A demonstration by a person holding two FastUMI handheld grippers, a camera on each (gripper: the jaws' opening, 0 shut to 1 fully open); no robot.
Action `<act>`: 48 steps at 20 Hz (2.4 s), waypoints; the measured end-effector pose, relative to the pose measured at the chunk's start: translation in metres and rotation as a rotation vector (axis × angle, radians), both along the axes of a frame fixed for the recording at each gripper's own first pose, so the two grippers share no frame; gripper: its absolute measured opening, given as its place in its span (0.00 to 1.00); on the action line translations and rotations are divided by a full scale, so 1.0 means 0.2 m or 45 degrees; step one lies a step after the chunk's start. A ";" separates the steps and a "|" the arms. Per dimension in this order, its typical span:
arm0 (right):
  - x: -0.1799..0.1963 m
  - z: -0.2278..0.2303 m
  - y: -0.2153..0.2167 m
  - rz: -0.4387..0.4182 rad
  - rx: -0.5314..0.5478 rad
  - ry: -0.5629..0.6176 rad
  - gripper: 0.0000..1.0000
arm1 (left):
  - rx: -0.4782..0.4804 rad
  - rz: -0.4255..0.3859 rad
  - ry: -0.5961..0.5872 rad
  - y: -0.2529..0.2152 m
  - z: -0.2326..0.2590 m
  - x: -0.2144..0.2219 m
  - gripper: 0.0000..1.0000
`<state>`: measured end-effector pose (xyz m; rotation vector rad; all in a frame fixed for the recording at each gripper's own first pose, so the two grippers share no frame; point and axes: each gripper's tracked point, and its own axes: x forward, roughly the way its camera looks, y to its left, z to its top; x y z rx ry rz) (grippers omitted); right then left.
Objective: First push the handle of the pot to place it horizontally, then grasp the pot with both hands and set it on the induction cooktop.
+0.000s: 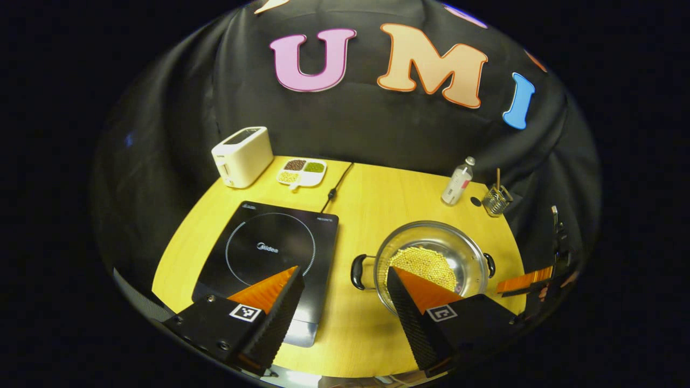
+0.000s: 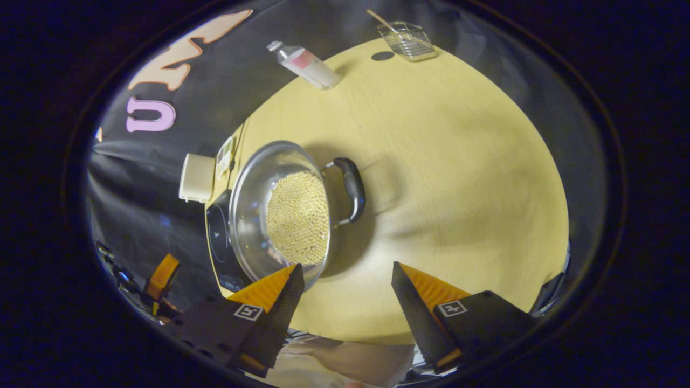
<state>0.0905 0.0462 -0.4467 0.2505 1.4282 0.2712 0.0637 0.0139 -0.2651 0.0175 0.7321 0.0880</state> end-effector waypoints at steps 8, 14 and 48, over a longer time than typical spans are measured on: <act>0.23 0.02 -0.05 -0.030 0.024 -0.070 0.93 | -0.094 -0.103 0.233 -0.08 -0.17 0.07 0.96; 0.28 -0.13 0.08 0.002 0.070 0.036 1.00 | -0.173 -0.123 0.427 -0.09 -0.37 0.12 0.96; 0.21 -0.50 0.19 0.213 0.096 0.232 0.54 | -0.207 -0.088 0.831 -0.09 -0.91 0.28 0.61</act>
